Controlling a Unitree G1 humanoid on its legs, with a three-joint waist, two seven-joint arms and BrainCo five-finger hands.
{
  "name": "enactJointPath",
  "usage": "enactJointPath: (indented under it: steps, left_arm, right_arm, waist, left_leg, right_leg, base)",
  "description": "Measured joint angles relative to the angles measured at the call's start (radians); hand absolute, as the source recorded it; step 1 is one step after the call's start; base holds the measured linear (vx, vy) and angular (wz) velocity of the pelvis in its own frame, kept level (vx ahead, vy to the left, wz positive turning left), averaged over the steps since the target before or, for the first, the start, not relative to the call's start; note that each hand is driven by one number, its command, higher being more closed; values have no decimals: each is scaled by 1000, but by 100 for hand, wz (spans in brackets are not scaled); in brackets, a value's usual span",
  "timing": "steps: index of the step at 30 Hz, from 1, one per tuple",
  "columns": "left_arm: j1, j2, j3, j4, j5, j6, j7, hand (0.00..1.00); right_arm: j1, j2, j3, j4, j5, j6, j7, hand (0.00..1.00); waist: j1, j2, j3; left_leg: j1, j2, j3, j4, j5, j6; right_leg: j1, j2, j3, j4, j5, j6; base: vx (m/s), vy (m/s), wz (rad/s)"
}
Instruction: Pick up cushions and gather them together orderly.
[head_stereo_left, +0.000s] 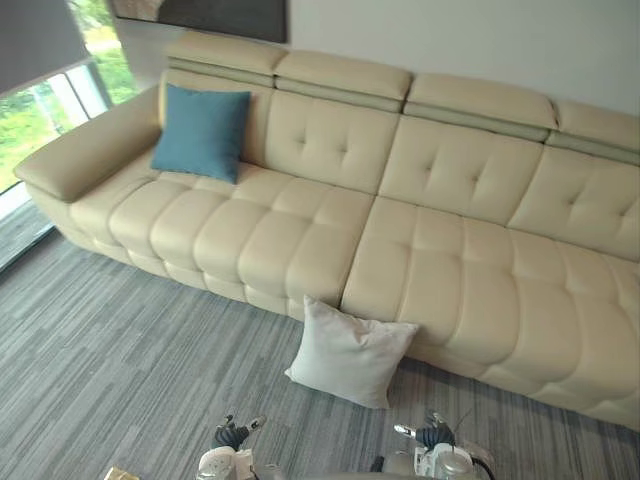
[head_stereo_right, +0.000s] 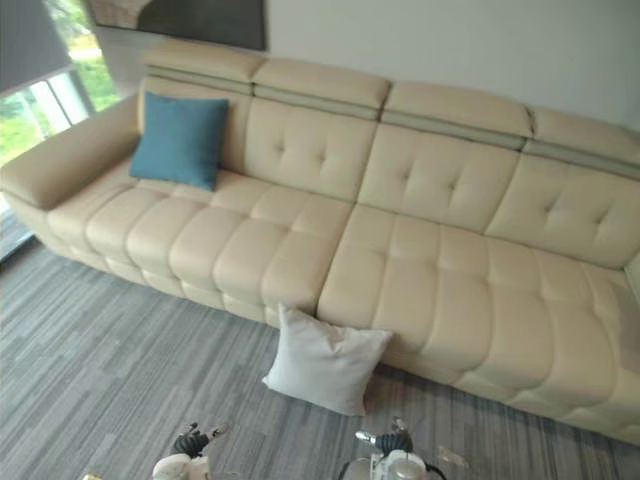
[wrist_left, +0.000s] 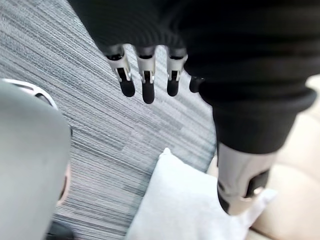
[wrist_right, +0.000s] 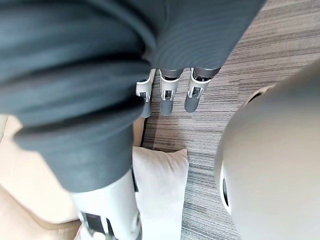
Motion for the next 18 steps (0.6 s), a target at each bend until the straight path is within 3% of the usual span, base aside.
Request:
enactJointPath:
  steps: [1,3,4,7,9,11,13,15,18]
  left_arm:
    - [-9,-20,-1,9,3,-1,0,0]
    - [-7,-48,-5,15,21,-3,-9,0]
    - [-7,-50,-8,14,28,-3,-12,0]
    - [-7,-45,-3,-16,32,-3,-18,0]
    - [6,-47,14,-46,37,-8,-18,0]
    - [5,-46,16,-51,38,-8,-18,0]
    - [4,-46,21,-57,38,-9,-15,0]
    - [3,-43,27,-57,37,-10,-12,0]
    - [6,-19,31,-52,46,-10,-10,0]
  right_arm:
    - [-3,-13,-13,2,0,-1,0,0]
    - [-3,-34,-35,8,1,-1,-1,0]
    - [-3,-35,-40,9,1,-1,-2,0]
    - [11,-29,-50,6,2,0,-4,0]
    - [15,-24,-50,2,2,1,-5,0]
    - [13,-20,-55,-1,2,2,-5,0]
    - [10,-18,-60,-1,2,6,-7,0]
    - [13,-17,-57,5,2,7,-10,0]
    - [30,5,-45,10,2,9,-15,0]
  waist:
    - [5,37,8]
    - [-3,70,6]
    - [-2,75,6]
    - [5,67,24]
    - [9,64,25]
    - [9,58,27]
    - [12,52,32]
    - [15,42,36]
    - [14,8,8]
  left_leg:
    - [18,21,2,-4,-4,-9]
    - [22,50,-2,18,5,-24]
    - [13,58,-4,46,5,-25]
    - [-91,139,-45,378,24,-48]
    - [-137,164,-77,466,-12,-47]
    - [-176,146,-85,415,-32,-41]
    - [-201,87,-169,261,-35,-39]
    - [-183,42,-237,158,13,-47]
    - [-160,9,-186,109,19,-27]
  right_leg:
    - [20,20,-5,-4,2,-3]
    - [48,51,-9,-40,-16,-8]
    - [53,55,-10,-41,-21,-10]
    - [137,81,-15,-62,-59,-29]
    - [172,95,6,-73,-75,-34]
    - [174,95,30,-84,-73,-29]
    - [176,88,67,-85,-72,-9]
    - [178,82,111,-75,-80,22]
    - [187,68,150,-157,-33,57]
  base:
    - [232,-162,-26]
    - [209,-156,-13]
    - [238,-210,0]
    - [153,-155,-3]
    - [104,-59,-32]
    - [69,17,-40]
    - [92,154,-47]
    - [60,195,-46]
    - [124,170,-34]
